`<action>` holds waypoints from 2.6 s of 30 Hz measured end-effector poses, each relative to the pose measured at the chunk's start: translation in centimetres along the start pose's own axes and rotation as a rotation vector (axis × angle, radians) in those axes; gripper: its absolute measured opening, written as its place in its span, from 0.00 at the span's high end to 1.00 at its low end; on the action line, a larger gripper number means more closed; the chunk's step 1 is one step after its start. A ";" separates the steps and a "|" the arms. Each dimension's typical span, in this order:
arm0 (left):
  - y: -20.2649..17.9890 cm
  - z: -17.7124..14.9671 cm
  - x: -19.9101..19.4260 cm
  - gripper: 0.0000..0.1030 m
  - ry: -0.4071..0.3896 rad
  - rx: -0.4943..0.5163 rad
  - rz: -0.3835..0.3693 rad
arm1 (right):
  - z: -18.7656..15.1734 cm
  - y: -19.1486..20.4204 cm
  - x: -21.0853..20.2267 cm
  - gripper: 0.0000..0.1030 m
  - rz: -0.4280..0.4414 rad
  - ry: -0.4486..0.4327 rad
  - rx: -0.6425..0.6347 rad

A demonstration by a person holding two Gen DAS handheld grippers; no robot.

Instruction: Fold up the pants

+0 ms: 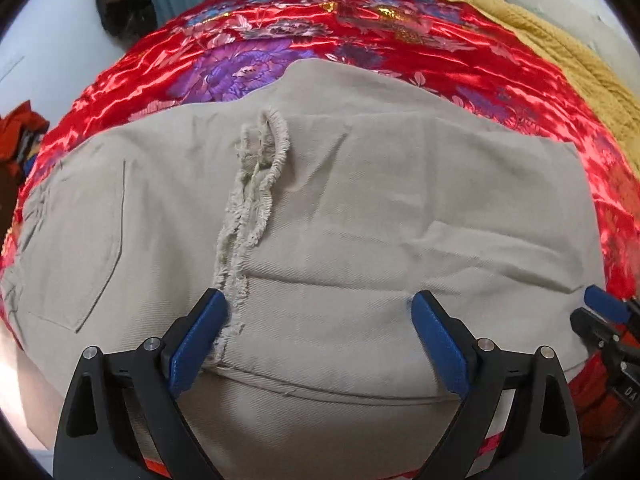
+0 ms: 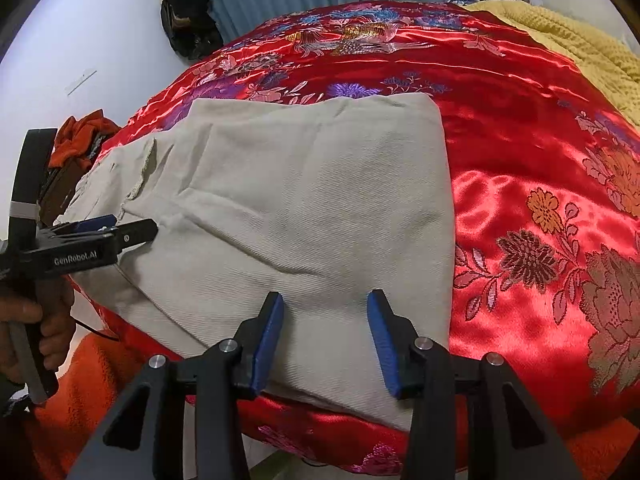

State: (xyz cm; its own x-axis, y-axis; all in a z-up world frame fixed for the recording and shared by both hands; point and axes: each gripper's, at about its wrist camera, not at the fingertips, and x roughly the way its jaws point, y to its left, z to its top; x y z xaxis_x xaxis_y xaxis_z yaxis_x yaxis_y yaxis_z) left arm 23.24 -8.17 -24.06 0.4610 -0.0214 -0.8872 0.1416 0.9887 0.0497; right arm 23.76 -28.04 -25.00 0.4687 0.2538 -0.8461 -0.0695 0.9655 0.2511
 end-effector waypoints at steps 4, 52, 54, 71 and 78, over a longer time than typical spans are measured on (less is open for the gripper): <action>-0.1 -0.1 0.1 0.06 -0.007 0.014 0.005 | 0.1 0.0 0.1 0.57 0.001 0.002 0.001; 0.9 -1.6 -0.7 0.03 -0.033 -0.001 -0.010 | 0.0 1.2 0.0 0.42 -0.002 0.033 0.025; 1.0 -1.6 -1.3 0.03 -0.033 -0.021 -0.019 | -0.1 1.3 0.0 0.42 -0.006 0.032 0.015; 18.8 -5.5 -9.4 0.04 -0.123 -0.457 -0.057 | -0.4 1.2 0.0 0.41 0.013 0.023 0.017; 32.4 -8.3 -8.3 0.04 -0.176 -0.981 -0.183 | -0.4 1.2 0.1 0.40 0.013 0.021 0.022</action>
State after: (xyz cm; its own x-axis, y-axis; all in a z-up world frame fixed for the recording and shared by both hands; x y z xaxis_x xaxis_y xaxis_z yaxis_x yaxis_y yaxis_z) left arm 16.70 25.31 -18.86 0.6383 -0.1285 -0.7590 -0.5223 0.6521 -0.5496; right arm 23.35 -26.79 -24.98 0.4497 0.2675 -0.8522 -0.0560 0.9607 0.2720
